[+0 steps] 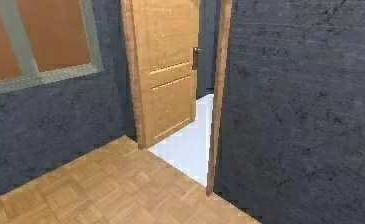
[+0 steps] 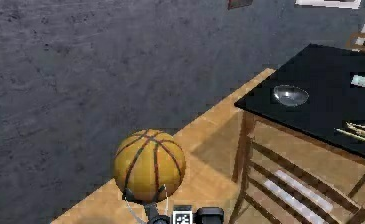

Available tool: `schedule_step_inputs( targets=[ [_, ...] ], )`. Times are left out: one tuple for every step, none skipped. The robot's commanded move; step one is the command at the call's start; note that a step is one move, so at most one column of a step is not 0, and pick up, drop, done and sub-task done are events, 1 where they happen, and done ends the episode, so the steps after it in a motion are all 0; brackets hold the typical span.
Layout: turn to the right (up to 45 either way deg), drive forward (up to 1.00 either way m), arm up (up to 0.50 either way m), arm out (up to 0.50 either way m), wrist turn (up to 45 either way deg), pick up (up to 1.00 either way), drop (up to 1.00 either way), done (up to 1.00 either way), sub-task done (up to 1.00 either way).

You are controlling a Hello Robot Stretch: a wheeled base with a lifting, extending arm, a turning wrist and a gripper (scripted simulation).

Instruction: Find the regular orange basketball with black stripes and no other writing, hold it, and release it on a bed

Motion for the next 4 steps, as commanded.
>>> schedule_step_inputs(
  targets=[
    [0.0, 0.25, 0.0, 0.0, 0.0, 0.0, 0.0, 0.0, 0.0],
    [-45.0, 0.0, 0.0, 0.0, 0.0, 0.0, 0.0, 0.0, 0.0],
    [-3.0, 0.0, 0.0, 0.0, 0.0, 0.0, 0.0, 0.0, 0.0],
    [-45.0, 0.0, 0.0, 0.0, 0.0, 0.0, 0.0, 0.0, 0.0]
  ],
)
